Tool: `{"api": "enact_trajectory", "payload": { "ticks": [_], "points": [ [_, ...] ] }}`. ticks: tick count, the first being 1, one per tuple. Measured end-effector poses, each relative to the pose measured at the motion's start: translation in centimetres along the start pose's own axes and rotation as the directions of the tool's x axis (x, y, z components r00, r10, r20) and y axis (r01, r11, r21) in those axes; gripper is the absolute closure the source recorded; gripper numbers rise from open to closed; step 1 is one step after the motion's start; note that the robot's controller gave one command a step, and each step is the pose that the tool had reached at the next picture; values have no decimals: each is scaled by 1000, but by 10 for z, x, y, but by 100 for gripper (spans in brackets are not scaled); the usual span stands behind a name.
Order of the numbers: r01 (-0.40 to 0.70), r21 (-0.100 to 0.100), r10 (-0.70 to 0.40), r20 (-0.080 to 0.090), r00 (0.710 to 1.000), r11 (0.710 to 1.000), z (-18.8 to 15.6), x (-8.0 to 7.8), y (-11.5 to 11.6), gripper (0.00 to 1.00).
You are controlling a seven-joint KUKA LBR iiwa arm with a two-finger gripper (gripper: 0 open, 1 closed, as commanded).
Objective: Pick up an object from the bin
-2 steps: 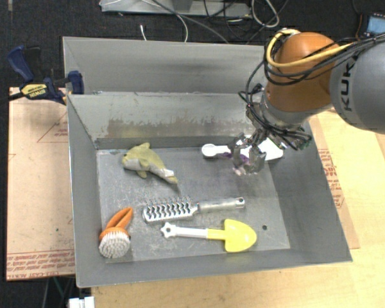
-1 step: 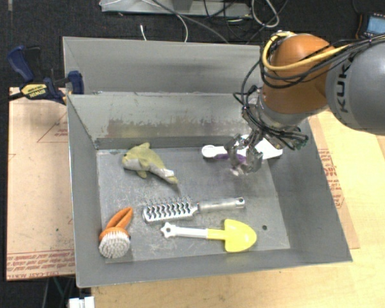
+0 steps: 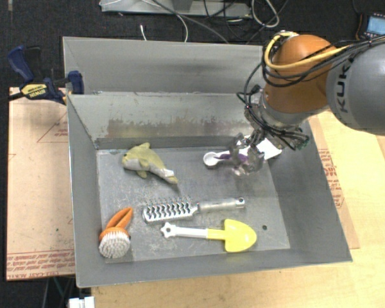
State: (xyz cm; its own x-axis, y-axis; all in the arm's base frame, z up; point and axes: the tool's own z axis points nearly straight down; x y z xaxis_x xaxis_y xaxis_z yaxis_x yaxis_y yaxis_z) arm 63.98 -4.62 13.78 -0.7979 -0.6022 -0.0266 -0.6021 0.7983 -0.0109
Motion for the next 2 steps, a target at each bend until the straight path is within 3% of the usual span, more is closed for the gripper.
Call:
{"api": "enact_trajectory", "payload": {
  "ticks": [1,2],
  "points": [
    [56,0,-56,3,998,998,41,-7,15,100],
    [43,2,-43,5,999,999,-56,-9,9,100]
  ]
}}
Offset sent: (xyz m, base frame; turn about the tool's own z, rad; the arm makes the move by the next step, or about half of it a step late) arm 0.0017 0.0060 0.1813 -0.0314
